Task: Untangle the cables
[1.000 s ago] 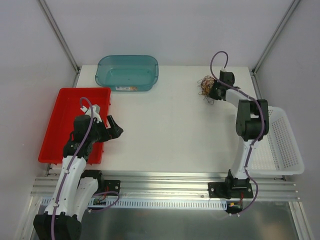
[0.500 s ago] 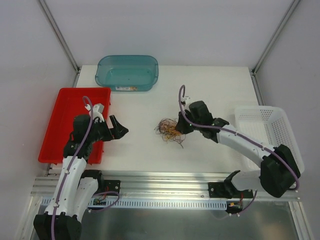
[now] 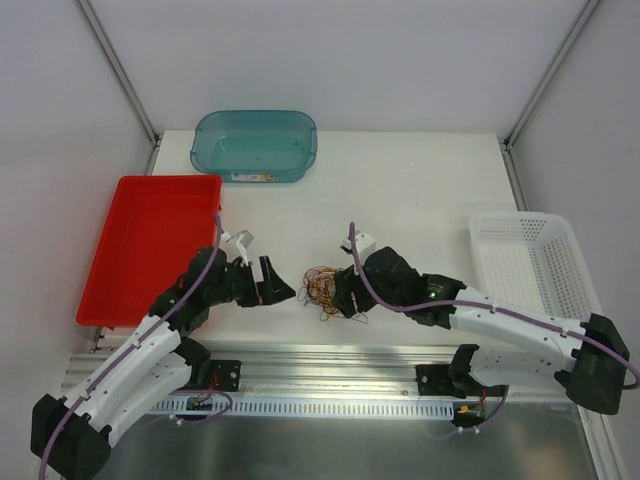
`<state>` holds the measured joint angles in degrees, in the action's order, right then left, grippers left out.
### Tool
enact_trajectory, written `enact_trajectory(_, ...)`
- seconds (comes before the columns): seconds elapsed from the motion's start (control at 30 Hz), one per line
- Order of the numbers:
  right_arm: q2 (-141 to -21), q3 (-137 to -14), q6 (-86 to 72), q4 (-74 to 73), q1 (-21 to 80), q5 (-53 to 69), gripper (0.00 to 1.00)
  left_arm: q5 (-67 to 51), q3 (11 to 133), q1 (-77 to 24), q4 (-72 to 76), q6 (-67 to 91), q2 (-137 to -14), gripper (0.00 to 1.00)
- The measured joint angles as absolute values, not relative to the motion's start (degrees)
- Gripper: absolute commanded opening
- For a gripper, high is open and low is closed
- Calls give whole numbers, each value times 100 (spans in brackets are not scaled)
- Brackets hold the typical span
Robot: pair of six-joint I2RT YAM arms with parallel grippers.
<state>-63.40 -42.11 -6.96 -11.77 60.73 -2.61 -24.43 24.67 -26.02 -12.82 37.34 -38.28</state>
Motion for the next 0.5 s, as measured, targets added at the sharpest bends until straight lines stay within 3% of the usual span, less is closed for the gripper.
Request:
enact_trajectory(0.27, -5430, -4104, -1031, -1531, 6038, -1343, 60, -703, 2550, -4431, -917, 4895, -4794, 99)
enact_trajectory(0.5, -5336, -3852, -1341, -1695, 5918, -1804, 57, 375, 3271, -4956, -716, 5360, -6361, 97)
